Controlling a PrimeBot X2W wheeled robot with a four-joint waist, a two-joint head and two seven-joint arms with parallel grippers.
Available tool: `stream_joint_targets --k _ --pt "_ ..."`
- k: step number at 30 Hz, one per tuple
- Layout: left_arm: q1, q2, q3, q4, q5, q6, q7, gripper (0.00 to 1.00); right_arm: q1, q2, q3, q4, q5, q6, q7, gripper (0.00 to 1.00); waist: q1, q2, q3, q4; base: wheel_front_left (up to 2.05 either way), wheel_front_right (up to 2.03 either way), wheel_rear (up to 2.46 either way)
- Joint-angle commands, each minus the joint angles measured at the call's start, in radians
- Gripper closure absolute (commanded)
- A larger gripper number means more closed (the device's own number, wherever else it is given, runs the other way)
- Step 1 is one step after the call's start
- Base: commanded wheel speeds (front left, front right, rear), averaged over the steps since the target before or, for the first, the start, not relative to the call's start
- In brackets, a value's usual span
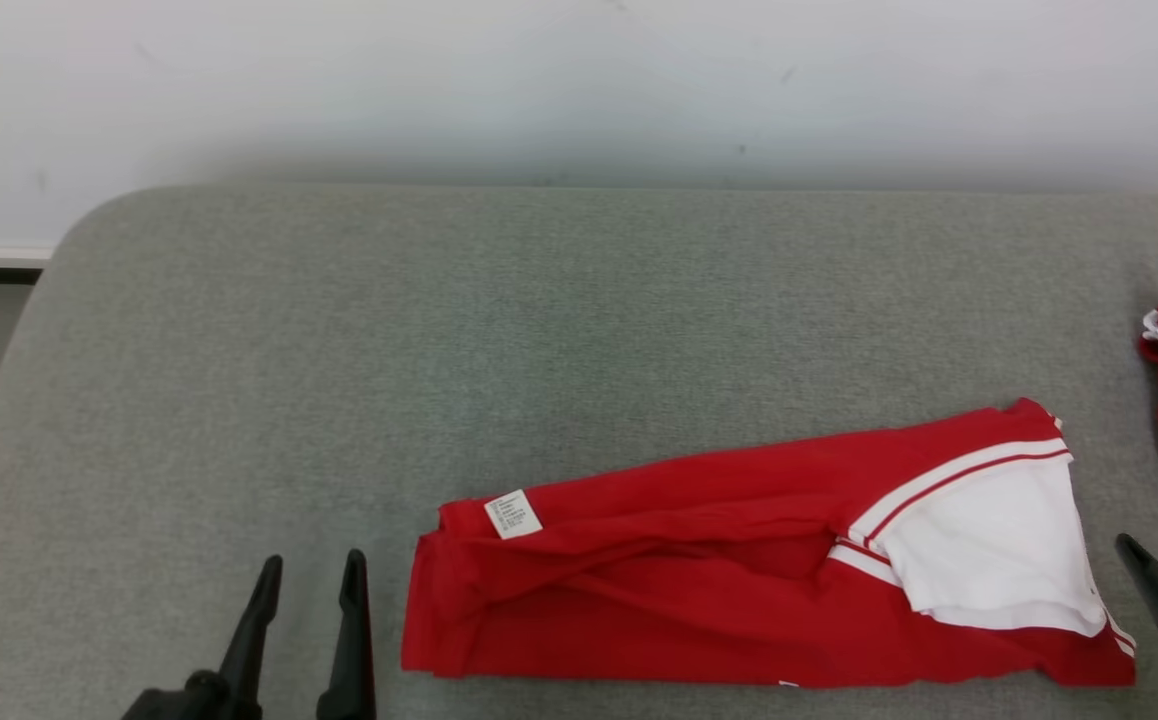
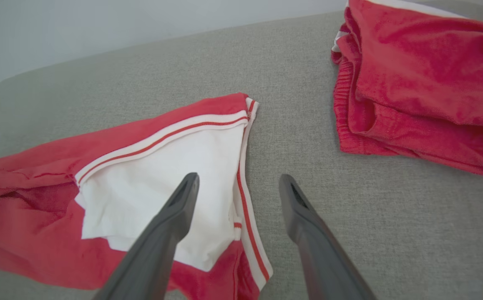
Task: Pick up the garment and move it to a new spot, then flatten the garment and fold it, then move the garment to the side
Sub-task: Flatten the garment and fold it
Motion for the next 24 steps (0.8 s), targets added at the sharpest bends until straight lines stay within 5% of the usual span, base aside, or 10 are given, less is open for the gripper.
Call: stream_joint_targets --k 1,12,24 --pt "0.023 -0.017 0.017 -0.007 0.028 -0.016 -0.001 0.0 -0.02 -0.005 -0.005 0.011 -0.009 0.0 0.02 0.0 0.0001 -0.0001 -0.004 0.017 0.0 0.0 0.0" --pt "0.053 -0.138 0.125 0.023 0.149 -0.167 0.0 0.0 -0.096 0.038 -0.015 0.182 -0.022 0.0 0.165 0.0 0.0001 -0.0001 0.021 0.104 0.0 0.0 0.0" --pt "0.056 -0.151 0.153 0.059 0.135 -0.205 -0.001 0.0 -0.123 0.058 0.058 0.242 0.094 0.003 0.28 0.0 0.0001 -0.0001 0.023 0.177 0.0 0.0 0.0"
